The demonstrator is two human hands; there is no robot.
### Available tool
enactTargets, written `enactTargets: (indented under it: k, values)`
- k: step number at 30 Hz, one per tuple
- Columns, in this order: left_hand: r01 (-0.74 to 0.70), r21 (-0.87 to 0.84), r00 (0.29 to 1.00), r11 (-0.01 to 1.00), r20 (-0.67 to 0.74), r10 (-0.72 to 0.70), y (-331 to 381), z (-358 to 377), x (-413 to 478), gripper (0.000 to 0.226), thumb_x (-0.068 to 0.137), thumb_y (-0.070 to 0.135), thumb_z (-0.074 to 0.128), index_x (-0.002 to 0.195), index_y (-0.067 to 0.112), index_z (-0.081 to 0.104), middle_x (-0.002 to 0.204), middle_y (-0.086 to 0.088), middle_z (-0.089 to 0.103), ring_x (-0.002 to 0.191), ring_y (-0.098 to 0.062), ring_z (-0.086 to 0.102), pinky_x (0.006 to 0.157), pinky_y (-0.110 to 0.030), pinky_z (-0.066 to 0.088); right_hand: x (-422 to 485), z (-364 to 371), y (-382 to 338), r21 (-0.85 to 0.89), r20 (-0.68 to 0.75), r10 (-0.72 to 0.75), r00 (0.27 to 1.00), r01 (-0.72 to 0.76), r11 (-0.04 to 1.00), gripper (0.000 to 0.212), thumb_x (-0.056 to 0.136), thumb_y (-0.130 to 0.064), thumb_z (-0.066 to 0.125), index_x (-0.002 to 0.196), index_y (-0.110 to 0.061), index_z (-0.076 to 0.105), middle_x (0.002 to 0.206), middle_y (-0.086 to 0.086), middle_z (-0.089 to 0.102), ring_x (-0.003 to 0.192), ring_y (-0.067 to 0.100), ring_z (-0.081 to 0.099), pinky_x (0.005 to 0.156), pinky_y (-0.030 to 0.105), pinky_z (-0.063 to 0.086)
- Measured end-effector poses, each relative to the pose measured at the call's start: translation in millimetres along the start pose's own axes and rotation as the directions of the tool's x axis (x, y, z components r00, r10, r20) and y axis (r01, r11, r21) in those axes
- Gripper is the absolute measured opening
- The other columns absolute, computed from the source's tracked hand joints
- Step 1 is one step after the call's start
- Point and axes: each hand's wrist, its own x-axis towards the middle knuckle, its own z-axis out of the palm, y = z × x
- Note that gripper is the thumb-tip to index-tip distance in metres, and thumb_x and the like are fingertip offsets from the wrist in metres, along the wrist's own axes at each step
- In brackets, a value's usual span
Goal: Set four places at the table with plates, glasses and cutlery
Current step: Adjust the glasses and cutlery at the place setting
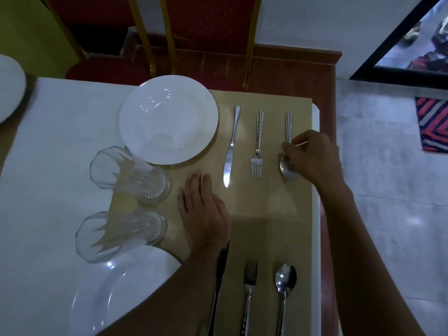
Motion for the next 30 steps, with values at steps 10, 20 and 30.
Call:
enactTargets:
  k: [10, 20, 30]
  values:
    - [0.044, -0.06, 0.963, 0.997, 0.267, -0.026, -1.8, -17.4, -1.0, 0.055, 0.094, 0.015, 0.041, 0.149, 0.011, 0.036, 0.161, -0.009, 0.026, 0.151, -0.026, 0.018, 0.121, -0.048, 0.015, -174.8, -4.7, 6.1, -0.085, 0.271, -0.011, 0.963, 0.035, 0.996, 0.022, 0.087, -0.048, 0.065, 0.102, -0.033, 0.061, 0.078, -0.019, 0.06, 0.092, 0.016, 0.067, 0.083, 0.038, 0.055]
    - [0.189, -0.359, 0.779, 0.914, 0.621, 0.084, -26.3, -114.5, -32.4, 0.053, 0.098, 0.007, 0.04, 0.151, 0.012, 0.033, 0.16, -0.006, 0.029, 0.148, -0.023, 0.027, 0.12, -0.04, 0.027, -254.0, 21.4, -13.6, -0.054, 0.292, -0.044, 0.955, 0.062, 0.997, 0.011, 0.087, -0.039, 0.067, 0.094, -0.032, 0.061, 0.075, -0.014, 0.064, 0.083, 0.014, 0.065, 0.072, 0.03, 0.047]
    - [0.371, -0.512, 0.837, 0.775, 0.546, -0.04, -127.8, -198.1, -55.9, 0.024, 0.098, 0.013, 0.051, 0.109, 0.02, 0.071, 0.107, 0.006, 0.071, 0.1, -0.009, 0.063, 0.085, -0.015, 0.043, -266.8, 65.0, -91.7, -0.003, 0.356, -0.127, 0.926, 0.137, 0.991, 0.015, 0.092, -0.025, 0.067, 0.105, -0.018, 0.066, 0.08, -0.015, 0.061, 0.076, 0.009, 0.062, 0.059, 0.013, 0.041]
